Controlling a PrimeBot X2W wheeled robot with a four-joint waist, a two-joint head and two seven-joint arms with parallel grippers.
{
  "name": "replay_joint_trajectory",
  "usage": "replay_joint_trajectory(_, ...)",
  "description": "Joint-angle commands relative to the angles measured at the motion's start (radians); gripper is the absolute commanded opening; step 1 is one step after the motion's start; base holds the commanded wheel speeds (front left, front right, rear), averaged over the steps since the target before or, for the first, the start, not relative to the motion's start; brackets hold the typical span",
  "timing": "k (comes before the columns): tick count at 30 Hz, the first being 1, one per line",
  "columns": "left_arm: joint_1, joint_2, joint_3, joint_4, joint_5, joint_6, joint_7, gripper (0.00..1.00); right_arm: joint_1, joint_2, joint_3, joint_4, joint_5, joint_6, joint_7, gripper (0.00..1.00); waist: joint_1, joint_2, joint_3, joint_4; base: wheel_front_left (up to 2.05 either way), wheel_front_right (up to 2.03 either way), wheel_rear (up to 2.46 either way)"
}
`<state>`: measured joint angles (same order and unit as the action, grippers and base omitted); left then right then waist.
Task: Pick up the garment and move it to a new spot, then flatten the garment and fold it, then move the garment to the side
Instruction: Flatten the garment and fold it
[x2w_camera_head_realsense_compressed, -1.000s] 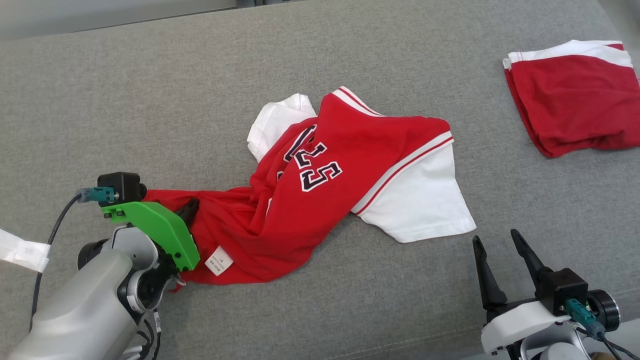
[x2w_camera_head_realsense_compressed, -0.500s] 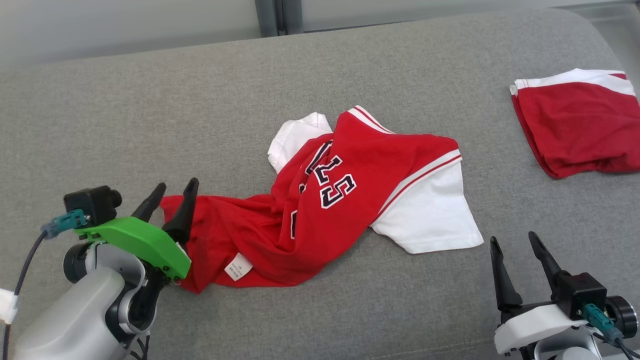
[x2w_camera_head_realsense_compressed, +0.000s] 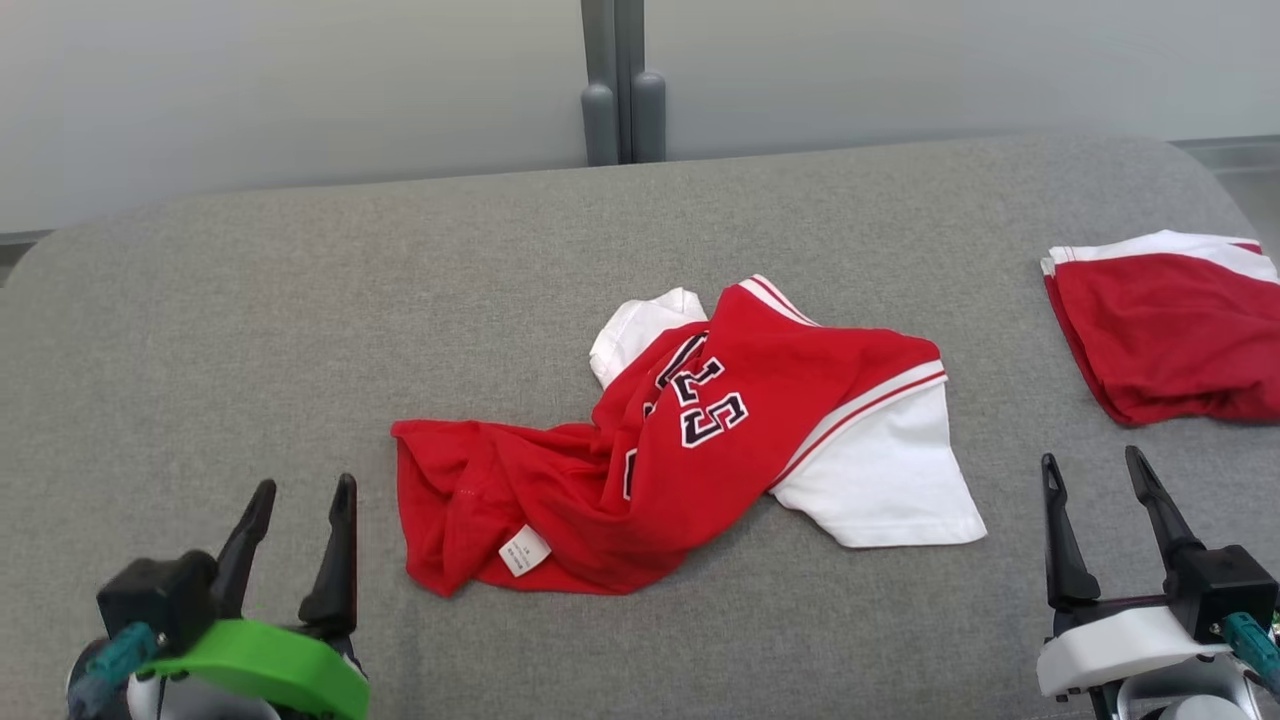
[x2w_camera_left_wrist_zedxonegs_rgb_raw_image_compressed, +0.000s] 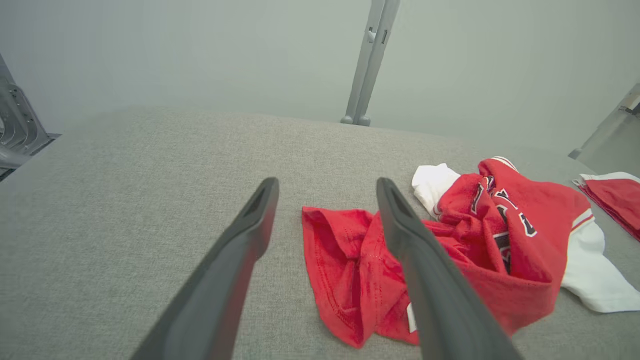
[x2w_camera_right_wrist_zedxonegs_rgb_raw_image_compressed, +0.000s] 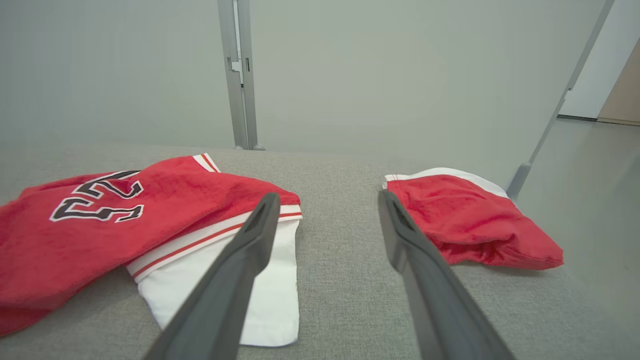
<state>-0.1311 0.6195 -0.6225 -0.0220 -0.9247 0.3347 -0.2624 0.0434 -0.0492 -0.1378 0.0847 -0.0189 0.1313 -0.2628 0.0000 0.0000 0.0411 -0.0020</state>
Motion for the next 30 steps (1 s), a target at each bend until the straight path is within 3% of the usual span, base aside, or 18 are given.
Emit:
replay_joint_trajectory(1,0.021,-0.011,0.014,-0.005,0.019,-0.005,-0.002,1.0,0.016,-0.003,-0.004,0.0,-0.009,-0.001,-0.002,1.0,0.0,0.0,-0.027,0.014,0.0,0.0,0.0)
replay_joint_trajectory(7,0.216,-0.125,0.198,0.017,0.222,-0.059,-0.002,1.0,0.033,-0.003,-0.018,0.02,-0.025,-0.001,-0.002,1.0,0.0,0.0,-0.048,0.024,0.0,0.0,0.0)
replay_joint_trajectory(14,0.339,-0.24,0.374,0.04,0.435,-0.191,-0.003,1.0,0.057,-0.003,-0.033,0.071,-0.027,-0.001,-0.002,1.0,0.0,0.0,-0.058,0.038,0.0,0.0,0.0)
replay_joint_trajectory(22,0.386,-0.357,0.525,0.083,0.569,-0.323,-0.003,1.0,0.068,-0.003,-0.045,0.132,-0.027,-0.001,-0.002,1.0,0.0,0.0,-0.07,0.051,0.0,0.0,0.0)
replay_joint_trajectory(30,0.396,-0.435,0.624,0.112,0.651,-0.41,-0.003,1.0,0.06,-0.003,-0.047,0.151,-0.026,-0.001,-0.002,1.0,0.0,0.0,-0.074,0.052,0.0,0.0,0.0)
